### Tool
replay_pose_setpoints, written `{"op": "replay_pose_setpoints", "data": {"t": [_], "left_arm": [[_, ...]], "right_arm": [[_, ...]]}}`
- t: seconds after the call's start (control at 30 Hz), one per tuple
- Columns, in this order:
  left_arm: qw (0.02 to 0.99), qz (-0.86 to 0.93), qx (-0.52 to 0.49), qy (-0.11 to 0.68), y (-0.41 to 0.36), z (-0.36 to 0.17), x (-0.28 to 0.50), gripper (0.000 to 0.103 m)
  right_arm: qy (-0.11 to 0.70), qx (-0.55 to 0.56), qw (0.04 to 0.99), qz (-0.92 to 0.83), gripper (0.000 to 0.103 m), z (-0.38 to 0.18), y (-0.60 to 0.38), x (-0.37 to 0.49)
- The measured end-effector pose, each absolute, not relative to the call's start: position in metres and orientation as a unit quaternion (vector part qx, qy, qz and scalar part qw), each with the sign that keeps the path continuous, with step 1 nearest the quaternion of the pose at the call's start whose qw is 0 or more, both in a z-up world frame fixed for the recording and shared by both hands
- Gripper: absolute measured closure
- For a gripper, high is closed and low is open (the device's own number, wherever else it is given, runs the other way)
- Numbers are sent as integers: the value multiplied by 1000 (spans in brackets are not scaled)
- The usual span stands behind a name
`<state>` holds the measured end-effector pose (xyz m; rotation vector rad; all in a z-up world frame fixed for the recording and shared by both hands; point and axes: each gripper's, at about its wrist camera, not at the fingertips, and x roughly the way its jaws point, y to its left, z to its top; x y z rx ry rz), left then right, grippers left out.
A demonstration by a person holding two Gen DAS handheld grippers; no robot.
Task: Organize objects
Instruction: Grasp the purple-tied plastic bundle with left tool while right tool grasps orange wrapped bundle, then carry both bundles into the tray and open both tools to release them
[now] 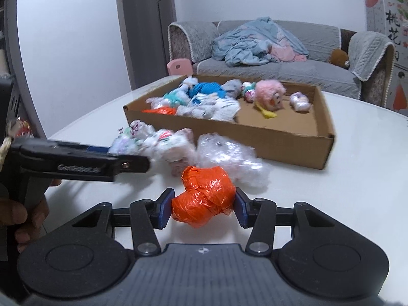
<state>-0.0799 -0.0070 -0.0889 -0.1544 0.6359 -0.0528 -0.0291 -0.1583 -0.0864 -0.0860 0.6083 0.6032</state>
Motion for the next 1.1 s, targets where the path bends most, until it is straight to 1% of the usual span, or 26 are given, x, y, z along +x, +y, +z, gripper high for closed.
{"op": "replay_pose_setpoints", "data": {"t": [0.17, 0.3, 0.4, 0.57, 0.7, 0.8, 0.93, 1.1], "left_arm": [[954, -24, -51, 294, 1, -62, -92, 36], [959, -22, -42, 279, 6, -36, -83, 36], [963, -29, -18, 266, 3, -17, -71, 36], [968, -61, 21, 242, -23, 25, -32, 36], [961, -111, 33, 253, -55, 43, 19, 36], [949, -138, 57, 277, -81, 34, 61, 36], [932, -150, 90, 317, -103, 3, 107, 36], [912, -165, 119, 357, -106, -31, 134, 36]], "right_arm": [[271, -49, 918, 285, 58, -56, -183, -27], [248, -47, 927, 276, 58, -26, -201, -10], [230, -60, 931, 276, 57, -7, -207, 6], [215, -90, 932, 279, 57, 15, -207, 47], [226, -97, 923, 295, 57, 22, -198, 86], [240, -110, 916, 302, 57, 20, -191, 111], [267, -123, 905, 308, 57, 6, -183, 139], [295, -154, 887, 320, 57, -14, -174, 160]]}}
